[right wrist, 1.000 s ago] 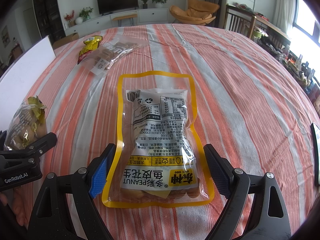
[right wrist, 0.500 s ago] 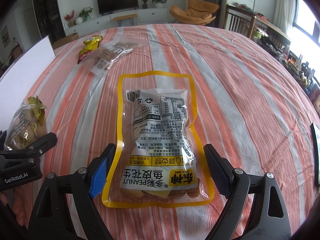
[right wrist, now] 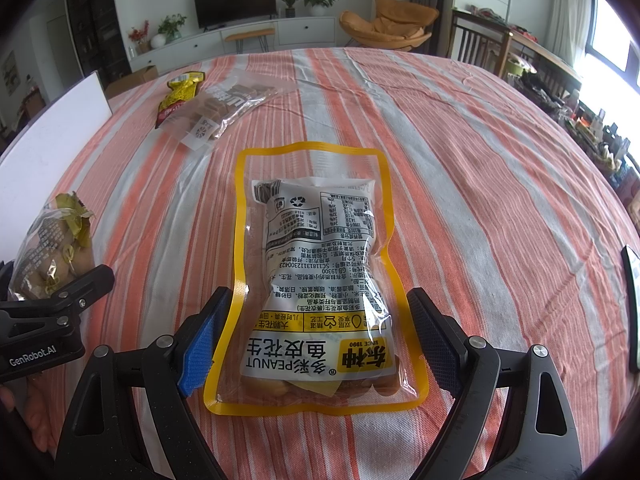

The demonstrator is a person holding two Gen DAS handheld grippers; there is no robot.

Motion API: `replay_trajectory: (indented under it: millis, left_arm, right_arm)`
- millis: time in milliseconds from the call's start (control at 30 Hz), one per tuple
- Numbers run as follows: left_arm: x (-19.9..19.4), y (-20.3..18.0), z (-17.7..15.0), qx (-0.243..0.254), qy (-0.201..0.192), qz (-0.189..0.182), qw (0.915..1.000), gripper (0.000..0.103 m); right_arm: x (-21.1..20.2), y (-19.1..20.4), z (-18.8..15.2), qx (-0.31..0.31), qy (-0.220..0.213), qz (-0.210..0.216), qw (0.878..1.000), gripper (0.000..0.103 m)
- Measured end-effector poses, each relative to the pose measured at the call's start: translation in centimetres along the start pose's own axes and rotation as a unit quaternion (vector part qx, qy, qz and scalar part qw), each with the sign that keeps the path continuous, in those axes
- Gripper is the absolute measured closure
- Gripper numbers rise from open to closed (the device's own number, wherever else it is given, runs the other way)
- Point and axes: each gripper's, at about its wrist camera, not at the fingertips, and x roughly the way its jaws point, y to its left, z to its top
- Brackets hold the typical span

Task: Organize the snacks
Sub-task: 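Carry the clear bag and peanut packet over the white box with both tools, then open both tools to drop the packets into the box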

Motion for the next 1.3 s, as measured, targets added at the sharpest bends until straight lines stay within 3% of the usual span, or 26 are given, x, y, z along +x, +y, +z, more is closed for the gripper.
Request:
replay_trajectory:
  millis: [167, 233, 267, 300, 367, 567, 667, 767, 833, 900, 1033, 1067, 1100, 1133, 1167, 1233, 1300]
  left_arm:
    - [0.1, -0.1, 0.2, 0.007, 0.006, -0.007, 0.9999, 0.003]
    - [-0.6, -0.2, 0.3, 0.014, -0.008, -0.018, 0.9997, 0.037]
    - [-0.7, -0.3, 0.4, 0.019, -0.003, -0.015, 0.9997, 0.040]
    - [-0.9, -0.1, 0.3, 0.016, 0.000, -0.027, 0.9995, 0.042]
    - [-1.4, 0.5, 0.3, -0.001, 0.009, -0.059, 0.9982, 0.043]
    - [-6.1, 3.3, 0.0, -0.069, 0.000, -0.146, 0.9869, 0.044]
    - [-10.4, 5.8, 0.8, -0.087, -0.028, -0.174, 0.9805, 0.043]
    - [-15.0, 9.9, 1.6, -0.092, -0.077, -0.143, 0.9823, 0.043]
    - [-17.5, 13.4, 1.4, -0.101, -0.105, -0.101, 0.9842, 0.043]
    - [-19.4, 17.5, 0.8, -0.116, -0.121, -0.034, 0.9852, 0.042]
    - [-20.4, 25.2, -1.3, -0.167, -0.100, 0.097, 0.9761, 0.038]
    - [-20.3, 26.8, -2.0, -0.182, -0.088, 0.122, 0.9717, 0.029]
    - [-20.2, 28.2, -2.7, -0.198, -0.078, 0.139, 0.9673, 0.016]
    - [-20.3, 29.5, -3.4, -0.215, -0.072, 0.149, 0.9626, 0.012]
    - [-20.4, 30.8, -4.4, -0.238, -0.065, 0.161, 0.9556, 0.010]
    - [-20.5, 32.2, -5.5, -0.265, -0.066, 0.155, 0.9495, 0.009]
    - [-20.9, 32.8, -6.2, -0.288, -0.081, 0.147, 0.9428, 0.006]
  right_arm:
    - [0.0, 0.0, -0.1, 0.000, 0.000, 0.001, 1.000, 0.014]
    - [0.0, 0.2, -0.1, -0.001, 0.001, 0.003, 1.000, 0.014]
    - [0.0, 0.2, -0.1, -0.004, 0.003, 0.004, 1.000, 0.017]
    - [-0.1, 0.1, -0.1, -0.004, 0.004, 0.003, 1.000, 0.018]
    - [-0.6, -0.6, -0.3, 0.013, 0.001, 0.012, 1.000, 0.036]
    - [-2.3, -3.5, -0.6, 0.136, 0.022, 0.105, 0.985, 0.037]
    - [-4.6, -2.1, 0.4, 0.148, 0.015, 0.145, 0.978, 0.037]
    - [-7.8, 2.3, 3.4, 0.110, -0.003, 0.202, 0.973, 0.037]
    - [-10.7, 7.0, 6.1, 0.071, -0.020, 0.253, 0.965, 0.037]
    - [-13.1, 11.7, 8.2, 0.029, -0.032, 0.298, 0.954, 0.037]
    - [-16.7, 22.6, 10.4, -0.065, -0.022, 0.388, 0.919, 0.033]
    - [-17.0, 25.3, 10.3, -0.083, -0.016, 0.407, 0.909, 0.029]
    - [-17.0, 27.2, 10.0, -0.097, -0.011, 0.416, 0.904, 0.028]
    - [-16.6, 29.3, 9.6, -0.114, 0.003, 0.420, 0.901, 0.027]
    - [-15.8, 31.1, 9.1, -0.128, 0.026, 0.421, 0.898, 0.027]
    - [-13.9, 33.2, 8.1, -0.133, 0.072, 0.421, 0.894, 0.027]
    - [-13.3, 32.6, 7.6, -0.124, 0.072, 0.425, 0.894, 0.027]
